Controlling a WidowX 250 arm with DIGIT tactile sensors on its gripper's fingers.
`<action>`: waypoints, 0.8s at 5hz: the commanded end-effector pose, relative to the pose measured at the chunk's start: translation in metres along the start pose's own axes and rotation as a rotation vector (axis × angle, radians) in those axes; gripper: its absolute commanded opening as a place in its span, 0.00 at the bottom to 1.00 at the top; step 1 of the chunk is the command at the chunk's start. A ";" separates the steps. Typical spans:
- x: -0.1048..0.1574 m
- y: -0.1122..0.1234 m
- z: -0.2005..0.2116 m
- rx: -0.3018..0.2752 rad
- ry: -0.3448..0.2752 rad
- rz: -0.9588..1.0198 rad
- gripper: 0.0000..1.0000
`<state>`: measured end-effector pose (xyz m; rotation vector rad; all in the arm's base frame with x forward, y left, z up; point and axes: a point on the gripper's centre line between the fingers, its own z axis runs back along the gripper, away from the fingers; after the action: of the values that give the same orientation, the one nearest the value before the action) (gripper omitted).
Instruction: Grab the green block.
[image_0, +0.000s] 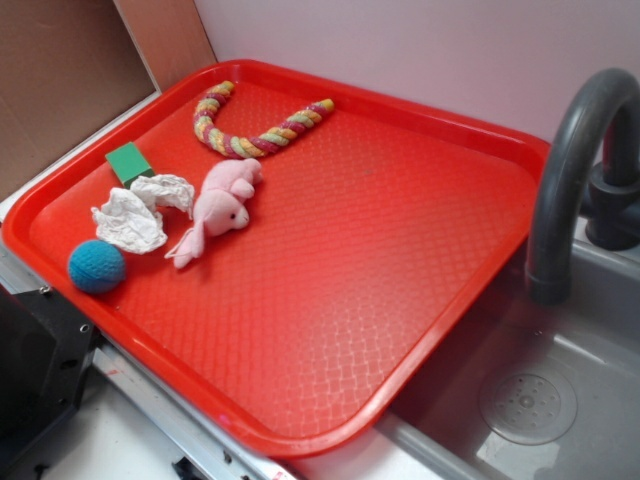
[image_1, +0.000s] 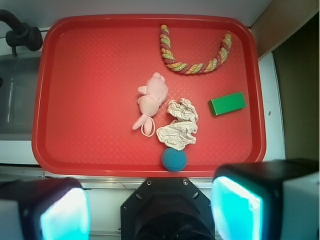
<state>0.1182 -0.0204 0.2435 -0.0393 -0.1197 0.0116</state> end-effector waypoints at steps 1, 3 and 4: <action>0.000 0.000 0.000 0.000 0.000 0.000 1.00; 0.010 0.035 -0.024 0.070 -0.092 0.492 1.00; 0.021 0.057 -0.050 0.132 -0.132 0.734 1.00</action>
<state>0.1474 0.0335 0.1870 0.0482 -0.2195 0.7557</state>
